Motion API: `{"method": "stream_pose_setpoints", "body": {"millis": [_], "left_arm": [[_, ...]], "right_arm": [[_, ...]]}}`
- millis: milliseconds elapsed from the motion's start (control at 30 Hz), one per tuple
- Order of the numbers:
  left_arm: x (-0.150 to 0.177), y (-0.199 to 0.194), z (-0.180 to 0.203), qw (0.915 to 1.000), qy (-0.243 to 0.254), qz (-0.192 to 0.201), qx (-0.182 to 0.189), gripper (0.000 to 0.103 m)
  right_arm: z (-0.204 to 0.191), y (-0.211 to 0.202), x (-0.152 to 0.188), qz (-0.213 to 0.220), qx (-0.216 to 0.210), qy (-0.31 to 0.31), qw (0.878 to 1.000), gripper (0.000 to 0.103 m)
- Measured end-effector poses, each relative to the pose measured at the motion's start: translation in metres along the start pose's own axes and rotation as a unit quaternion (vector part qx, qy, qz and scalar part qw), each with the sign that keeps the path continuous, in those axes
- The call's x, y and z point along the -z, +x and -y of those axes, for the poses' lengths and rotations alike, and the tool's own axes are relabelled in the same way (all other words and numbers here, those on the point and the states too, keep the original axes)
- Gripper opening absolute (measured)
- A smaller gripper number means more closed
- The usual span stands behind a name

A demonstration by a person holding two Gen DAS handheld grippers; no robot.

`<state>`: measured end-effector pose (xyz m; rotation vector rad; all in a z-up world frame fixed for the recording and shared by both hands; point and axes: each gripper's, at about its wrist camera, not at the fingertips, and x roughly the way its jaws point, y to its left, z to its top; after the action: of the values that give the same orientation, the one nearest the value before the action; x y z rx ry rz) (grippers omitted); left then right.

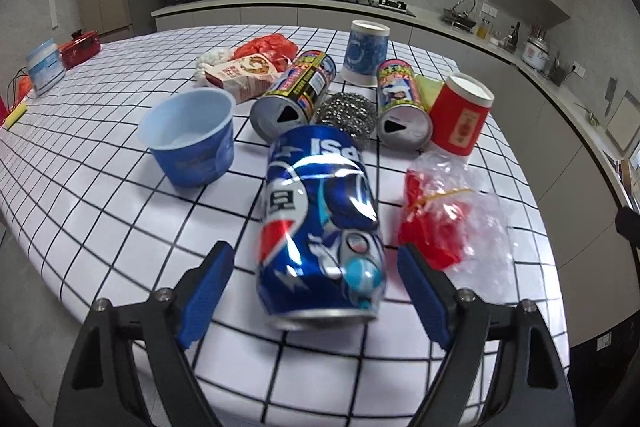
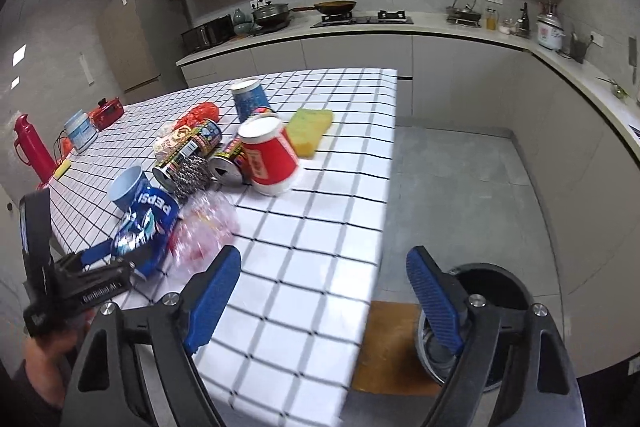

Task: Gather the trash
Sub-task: 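Grasp the blue Pepsi can with the left tool while the right tool grasps the red paper cup, then lift the Pepsi can and red paper cup and carry both over the black bin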

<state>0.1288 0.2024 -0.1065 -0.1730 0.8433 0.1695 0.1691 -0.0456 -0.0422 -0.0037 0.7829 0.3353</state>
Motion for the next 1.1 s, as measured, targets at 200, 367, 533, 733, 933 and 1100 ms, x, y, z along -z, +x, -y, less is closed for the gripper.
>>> {"method": "stream_pose_setpoints", "body": {"millis": [200,367,533,733,933,1100], "left_arm": [[-0.013,0.020,-0.012,0.9998,0.000,-0.010,0.019,0.069],[-0.026,0.029,-0.021,0.9997,-0.001,-0.006,0.023,0.068],[-0.040,0.040,-0.025,0.9997,0.010,0.000,0.020,0.068],[-0.045,0.047,-0.023,0.9998,0.012,-0.008,0.016,0.071],[-0.044,0.059,-0.030,0.9994,-0.004,-0.020,0.027,0.067],[-0.043,0.052,-0.029,0.9995,-0.009,-0.010,0.027,0.066]], "right_arm": [[-0.024,0.044,-0.017,-0.009,0.001,-0.006,1.000,0.084],[-0.038,0.080,-0.034,-0.015,-0.002,-0.012,1.000,0.080],[-0.049,0.112,-0.050,-0.017,-0.002,-0.020,1.000,0.080],[-0.056,0.149,-0.065,-0.031,0.000,-0.031,0.999,0.067],[-0.061,0.166,-0.070,-0.028,-0.001,-0.052,0.998,0.059],[-0.060,0.160,-0.072,-0.015,-0.011,-0.050,0.999,0.054]]}}
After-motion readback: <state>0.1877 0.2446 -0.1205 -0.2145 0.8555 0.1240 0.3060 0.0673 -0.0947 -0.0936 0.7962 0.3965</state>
